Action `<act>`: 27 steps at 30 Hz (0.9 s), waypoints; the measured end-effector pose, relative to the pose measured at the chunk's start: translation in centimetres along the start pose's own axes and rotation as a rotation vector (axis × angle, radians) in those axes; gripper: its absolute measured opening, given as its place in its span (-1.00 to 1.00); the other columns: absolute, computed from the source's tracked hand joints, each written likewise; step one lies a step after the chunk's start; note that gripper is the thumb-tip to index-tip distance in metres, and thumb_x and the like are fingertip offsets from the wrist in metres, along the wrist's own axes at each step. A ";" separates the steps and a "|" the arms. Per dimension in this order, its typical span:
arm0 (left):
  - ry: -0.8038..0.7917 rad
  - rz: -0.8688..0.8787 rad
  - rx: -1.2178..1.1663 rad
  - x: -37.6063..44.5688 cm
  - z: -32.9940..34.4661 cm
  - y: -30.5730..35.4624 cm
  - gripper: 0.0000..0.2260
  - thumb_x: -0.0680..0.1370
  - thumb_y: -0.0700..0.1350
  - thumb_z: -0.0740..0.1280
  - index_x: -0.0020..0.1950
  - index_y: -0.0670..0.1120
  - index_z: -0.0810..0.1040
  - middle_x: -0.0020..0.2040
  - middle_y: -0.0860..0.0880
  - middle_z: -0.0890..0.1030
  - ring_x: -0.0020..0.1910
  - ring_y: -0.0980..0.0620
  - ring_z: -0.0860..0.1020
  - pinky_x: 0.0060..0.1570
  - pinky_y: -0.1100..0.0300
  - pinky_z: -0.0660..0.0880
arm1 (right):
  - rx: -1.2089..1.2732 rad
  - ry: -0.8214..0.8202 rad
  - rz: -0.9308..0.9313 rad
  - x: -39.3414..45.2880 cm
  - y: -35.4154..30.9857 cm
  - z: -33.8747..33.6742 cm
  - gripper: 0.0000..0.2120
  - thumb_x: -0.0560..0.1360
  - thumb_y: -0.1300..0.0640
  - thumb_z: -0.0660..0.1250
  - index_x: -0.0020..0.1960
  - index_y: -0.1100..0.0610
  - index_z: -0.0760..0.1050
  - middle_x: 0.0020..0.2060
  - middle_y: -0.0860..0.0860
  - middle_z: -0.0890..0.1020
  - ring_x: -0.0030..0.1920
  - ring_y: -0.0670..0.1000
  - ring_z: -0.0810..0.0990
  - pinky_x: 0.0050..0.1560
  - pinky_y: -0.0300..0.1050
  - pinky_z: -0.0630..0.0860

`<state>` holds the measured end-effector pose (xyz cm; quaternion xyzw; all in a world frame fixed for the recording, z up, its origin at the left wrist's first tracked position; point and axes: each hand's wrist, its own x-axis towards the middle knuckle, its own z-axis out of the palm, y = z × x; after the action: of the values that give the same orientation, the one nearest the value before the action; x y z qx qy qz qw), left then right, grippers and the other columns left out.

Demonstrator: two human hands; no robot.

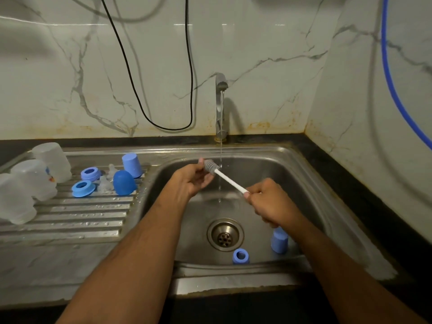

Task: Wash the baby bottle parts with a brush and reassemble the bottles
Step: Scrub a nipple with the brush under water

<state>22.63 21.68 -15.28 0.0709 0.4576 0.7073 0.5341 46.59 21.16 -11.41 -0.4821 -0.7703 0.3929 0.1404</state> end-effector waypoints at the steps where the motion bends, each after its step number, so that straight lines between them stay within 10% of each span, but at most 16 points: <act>1: 0.055 -0.006 0.040 0.1 -0.1 -0.2 -0.72 0.59 0.00 0.38 0.11 -0.21 0.60 0.10 -0.22 0.67 0.07 -0.11 0.65 0.06 0.02 0.63 | -0.313 0.110 -0.128 0.2 0.1 0.4 -0.81 0.63 0.02 0.25 0.03 0.06 0.61 -0.37 -0.09 0.49 -0.41 -0.12 0.43 -0.40 -0.21 0.37; 6: 0.063 0.010 -0.012 0.3 -0.2 0.3 -0.80 0.57 -0.09 0.42 0.02 -0.23 0.62 -0.03 -0.18 0.68 -0.10 -0.04 0.67 -0.17 0.12 0.66 | -0.534 0.189 -0.311 0.5 0.2 1.3 -0.84 0.66 0.01 0.23 0.07 0.04 0.55 -0.30 -0.09 0.49 -0.33 -0.11 0.48 -0.34 -0.16 0.42; 11: -0.131 0.031 -0.231 -0.1 0.4 0.7 -0.88 0.58 -0.19 0.38 0.04 -0.23 0.61 -0.10 -0.17 0.68 -0.16 -0.06 0.71 -0.07 0.02 0.68 | 0.521 -0.224 0.155 1.1 0.4 0.6 -0.75 0.66 0.10 0.18 0.20 0.14 0.57 -0.44 0.02 0.37 -0.54 -0.10 0.25 -0.55 -0.28 0.18; 15: -0.261 0.040 -0.420 -0.6 0.7 1.1 -0.87 0.56 -0.20 0.40 0.06 -0.24 0.62 -0.05 -0.17 0.68 -0.01 -0.06 0.68 0.16 -0.01 0.61 | 0.904 -0.577 0.256 0.3 0.0 -1.0 -0.67 0.68 0.13 0.12 0.37 0.19 0.49 -0.42 -0.01 0.29 -0.54 -0.14 0.18 -0.60 -0.31 0.13; 22: -0.054 0.003 -0.361 -0.6 1.3 -0.3 -0.82 0.61 -0.23 0.36 0.18 -0.26 0.57 -0.03 -0.19 0.61 -0.09 -0.03 0.64 -0.02 0.06 0.66 | 0.842 -0.613 0.313 0.1 0.8 -1.9 -0.64 0.68 0.13 0.11 0.38 0.23 0.49 -0.41 -0.02 0.27 -0.55 -0.15 0.18 -0.61 -0.32 0.15; 27: 0.167 -0.001 -0.448 0.2 -0.9 0.3 -0.70 0.66 -0.08 0.28 0.34 -0.19 0.54 0.17 -0.09 0.64 0.20 0.00 0.59 0.26 0.17 0.51 | 0.783 -0.450 0.356 0.6 1.3 -2.8 -0.70 0.69 0.12 0.07 0.22 0.19 0.52 -0.45 -0.01 0.28 -0.57 -0.14 0.18 -0.62 -0.33 0.14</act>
<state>21.81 21.31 -15.67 -0.1086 0.3318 0.7944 0.4970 48.80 23.33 -10.65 -0.4202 -0.4815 0.7658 0.0717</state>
